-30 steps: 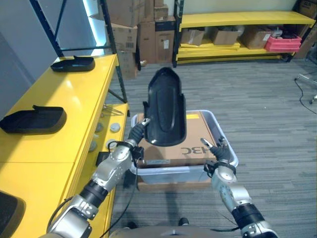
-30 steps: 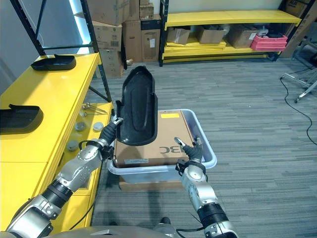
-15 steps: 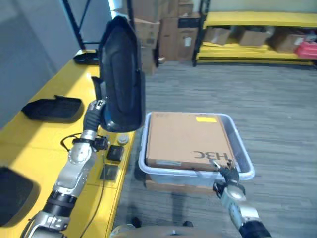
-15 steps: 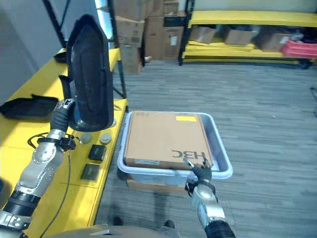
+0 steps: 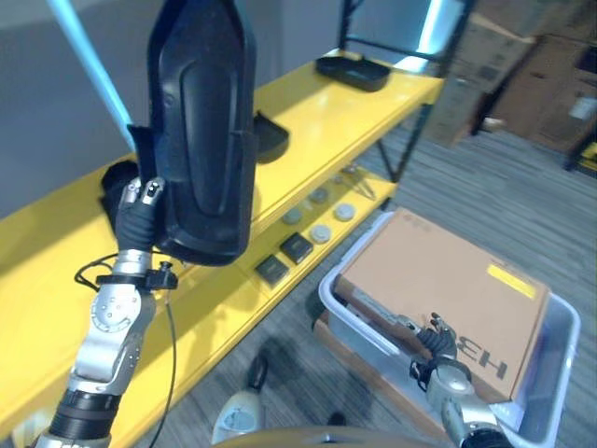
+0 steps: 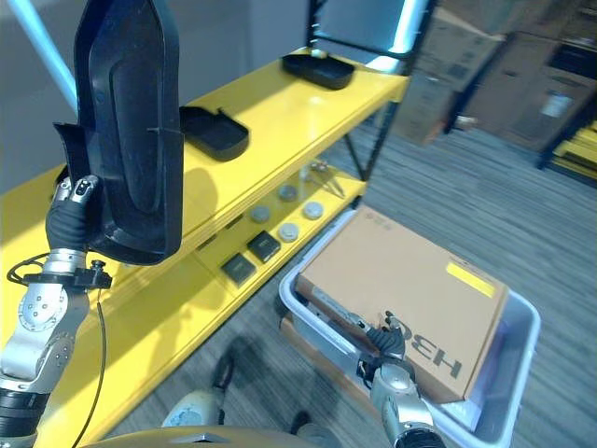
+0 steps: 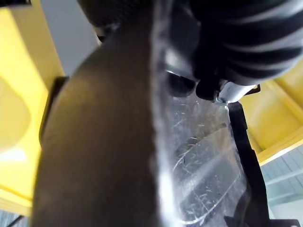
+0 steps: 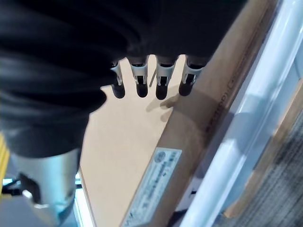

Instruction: Move parts from the plastic box to the shelf.

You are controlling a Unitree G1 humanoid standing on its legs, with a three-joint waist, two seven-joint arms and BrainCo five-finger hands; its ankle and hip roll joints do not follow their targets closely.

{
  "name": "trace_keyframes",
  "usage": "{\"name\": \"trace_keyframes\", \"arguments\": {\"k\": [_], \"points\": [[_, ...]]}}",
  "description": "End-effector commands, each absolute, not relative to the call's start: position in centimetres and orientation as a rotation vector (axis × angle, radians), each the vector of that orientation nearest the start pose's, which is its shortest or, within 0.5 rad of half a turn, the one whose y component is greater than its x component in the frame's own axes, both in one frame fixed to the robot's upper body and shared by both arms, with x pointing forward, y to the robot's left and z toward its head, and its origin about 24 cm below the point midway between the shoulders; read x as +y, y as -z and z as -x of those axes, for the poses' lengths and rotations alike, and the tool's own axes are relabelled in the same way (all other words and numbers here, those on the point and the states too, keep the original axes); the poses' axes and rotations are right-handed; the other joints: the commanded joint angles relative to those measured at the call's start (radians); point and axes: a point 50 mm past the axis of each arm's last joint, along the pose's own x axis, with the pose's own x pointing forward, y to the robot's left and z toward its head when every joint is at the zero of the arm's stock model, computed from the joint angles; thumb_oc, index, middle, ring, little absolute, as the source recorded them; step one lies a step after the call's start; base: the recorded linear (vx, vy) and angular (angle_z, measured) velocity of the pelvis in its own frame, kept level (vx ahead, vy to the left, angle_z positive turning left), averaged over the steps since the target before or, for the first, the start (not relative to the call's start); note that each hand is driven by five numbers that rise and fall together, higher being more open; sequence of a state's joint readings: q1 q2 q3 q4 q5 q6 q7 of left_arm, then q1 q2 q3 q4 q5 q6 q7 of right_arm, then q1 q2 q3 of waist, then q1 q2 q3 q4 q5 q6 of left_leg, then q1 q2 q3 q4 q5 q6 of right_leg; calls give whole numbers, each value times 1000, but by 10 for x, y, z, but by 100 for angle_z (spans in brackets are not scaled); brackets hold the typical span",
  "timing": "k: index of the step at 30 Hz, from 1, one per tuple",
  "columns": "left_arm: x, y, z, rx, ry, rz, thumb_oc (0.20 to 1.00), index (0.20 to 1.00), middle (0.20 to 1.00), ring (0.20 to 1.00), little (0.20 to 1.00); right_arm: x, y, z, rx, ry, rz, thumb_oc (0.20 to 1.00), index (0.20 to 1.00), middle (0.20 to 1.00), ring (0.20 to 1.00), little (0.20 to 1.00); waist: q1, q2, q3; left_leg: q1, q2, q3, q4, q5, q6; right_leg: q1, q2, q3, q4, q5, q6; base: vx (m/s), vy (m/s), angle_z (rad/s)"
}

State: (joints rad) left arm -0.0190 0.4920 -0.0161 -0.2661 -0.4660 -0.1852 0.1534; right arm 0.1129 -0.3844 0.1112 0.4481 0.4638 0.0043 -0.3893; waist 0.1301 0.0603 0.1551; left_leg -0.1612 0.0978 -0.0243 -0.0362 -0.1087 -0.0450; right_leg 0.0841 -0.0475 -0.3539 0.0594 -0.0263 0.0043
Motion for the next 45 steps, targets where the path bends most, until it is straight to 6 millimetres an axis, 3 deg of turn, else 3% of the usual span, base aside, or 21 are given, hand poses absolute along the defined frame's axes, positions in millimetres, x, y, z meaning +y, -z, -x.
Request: {"name": "trace_keyframes", "arguments": {"k": [1, 4, 8, 11, 13, 14, 15, 19, 20, 22, 24, 25, 26, 27, 28, 30, 31, 35, 45], "points": [[224, -191, -243, -711, -8, -16, 200, 200, 200, 200, 200, -259, 54, -192, 498, 486, 74, 1000, 1000, 1000, 1000, 1000, -45, -31, -15, -18, 22, 158, -32, 302, -60, -9, -8, 40, -7, -17, 86, -59, 1, 168], [225, -193, -243, -718, -53, -37, 200, 200, 200, 200, 200, -252, 62, -191, 532, 426, 99, 1000, 1000, 1000, 1000, 1000, -56, -36, -13, -6, 51, 243, -25, 312, -65, -5, -11, -4, -3, -19, 82, -32, 19, 113], [228, -191, -238, -715, -115, -63, 200, 200, 200, 200, 200, -244, 67, -194, 568, 365, 126, 1000, 1000, 1000, 1000, 1000, -42, -46, -13, -6, 60, 259, 34, 296, -69, 0, -26, -32, -16, -4, 80, -5, 58, 63], [236, -190, -237, -699, -156, -68, 200, 200, 200, 200, 200, -238, 71, -194, 601, 326, 142, 1000, 1000, 1000, 1000, 1000, -38, -57, -22, 38, 58, 312, 73, 231, -68, 14, -57, -73, -13, -15, 91, 77, 137, 76], [238, -187, -235, -680, -164, -82, 200, 200, 200, 200, 200, -236, 74, -193, 609, 329, 139, 1000, 1000, 1000, 1000, 1000, -25, -52, -21, 43, 49, 316, 45, 243, -73, 26, -65, -88, -19, -10, 98, 96, 165, 133], [241, -183, -234, -658, -178, -97, 200, 200, 200, 200, 200, -235, 77, -192, 619, 329, 131, 1000, 1000, 1000, 1000, 1000, -15, -49, -23, 58, 41, 323, 26, 243, -68, 34, -69, -99, -16, -15, 98, 180, 292, 139], [246, -175, -231, -622, -194, -116, 200, 200, 200, 200, 200, -230, 81, -192, 643, 348, 93, 1000, 1000, 1000, 1000, 1000, 16, -47, -31, 78, 7, 291, 1, 229, -53, 47, -80, -105, -19, -19, 104, 182, 317, 76], [261, -164, -221, -564, -208, -147, 200, 200, 200, 200, 200, -227, 94, -182, 706, 438, -12, 1000, 1000, 1000, 1000, 1000, 63, -37, -49, 122, -68, 230, -32, 181, -12, 52, -120, -105, -2, -27, 127, 167, 324, 40], [263, -164, -221, -560, -200, -151, 200, 200, 200, 200, 200, -228, 96, -179, 713, 459, -23, 1000, 1000, 1000, 1000, 1000, 67, -34, -51, 125, -84, 216, -25, 167, 4, 36, -137, -98, 48, -45, 135, 73, 389, 14], [262, -166, -227, -564, -194, -153, 200, 200, 200, 200, 200, -230, 98, -175, 717, 483, -39, 1000, 1000, 1000, 1000, 1000, 50, -19, -41, 114, -104, 225, -7, 168, 50, -39, -179, -74, 222, -20, 147, 9, 369, 11], [254, -168, -236, -569, -185, -153, 200, 200, 200, 200, 200, -234, 101, -166, 726, 505, -51, 1000, 1000, 1000, 1000, 1000, -5, -4, -2, 138, -149, 194, 0, 138, 95, -184, -211, 44, 507, 62, 168, 82, 300, 24], [251, -169, -240, -566, -182, -149, 200, 200, 200, 200, 200, -237, 103, -163, 737, 509, -51, 1000, 1000, 1000, 1000, 1000, -35, -3, 12, 160, -160, 165, -11, 135, 98, -231, -166, 117, 527, 87, 169, 93, 12, 67], [244, -170, -246, -569, -179, -143, 200, 200, 200, 200, 200, -241, 106, -159, 742, 508, -53, 1000, 1000, 1000, 1000, 1000, -75, -8, 29, 184, -170, 126, -31, 134, 91, -266, -103, 168, 452, 102, 166, 141, -263, 79], [233, -173, -252, -578, -174, -144, 200, 200, 200, 200, 200, -247, 107, -156, 739, 503, -55, 1000, 1000, 1000, 1000, 1000, -108, -31, 36, 197, -178, 84, -37, 123, 79, -266, -59, 209, 224, 119, 164, 190, -406, 90], [228, -171, -252, -583, -169, -145, 200, 200, 200, 200, 200, -249, 107, -156, 743, 497, -55, 1000, 1000, 1000, 1000, 1000, -120, -46, 38, 202, -179, 72, -30, 114, 75, -235, -38, 226, 117, 120, 162, 210, -405, 124], [226, -169, -251, -578, -168, -139, 200, 200, 200, 200, 200, -249, 107, -156, 750, 496, -50, 1000, 1000, 1000, 1000, 1000, -119, -56, 34, 208, -175, 64, -31, 115, 73, -209, -41, 231, 68, 134, 160, 142, -242, 118], [222, -166, -251, -568, -159, -123, 200, 200, 200, 200, 200, -252, 105, -157, 750, 510, -58, 1000, 1000, 1000, 1000, 1000, -111, -67, 21, 203, -164, 66, -33, 128, 58, -151, -25, 228, -17, 125, 144, 108, -231, 5], [216, -163, -249, -553, -145, -106, 200, 200, 200, 200, 200, -258, 97, -168, 706, 525, -54, 1000, 1000, 1000, 1000, 1000, -98, -83, -4, 178, -137, 108, -24, 135, 32, -80, -13, 216, -121, 126, 128, 89, -168, -8], [222, -162, -246, -540, -164, -106, 200, 200, 200, 200, 200, -262, 95, -164, 712, 522, -38, 1000, 1000, 1000, 1000, 1000, -108, -85, -23, 147, -91, 149, 31, 129, -1, -51, -4, 208, -147, 106, 112, 57, -59, -3]]}}
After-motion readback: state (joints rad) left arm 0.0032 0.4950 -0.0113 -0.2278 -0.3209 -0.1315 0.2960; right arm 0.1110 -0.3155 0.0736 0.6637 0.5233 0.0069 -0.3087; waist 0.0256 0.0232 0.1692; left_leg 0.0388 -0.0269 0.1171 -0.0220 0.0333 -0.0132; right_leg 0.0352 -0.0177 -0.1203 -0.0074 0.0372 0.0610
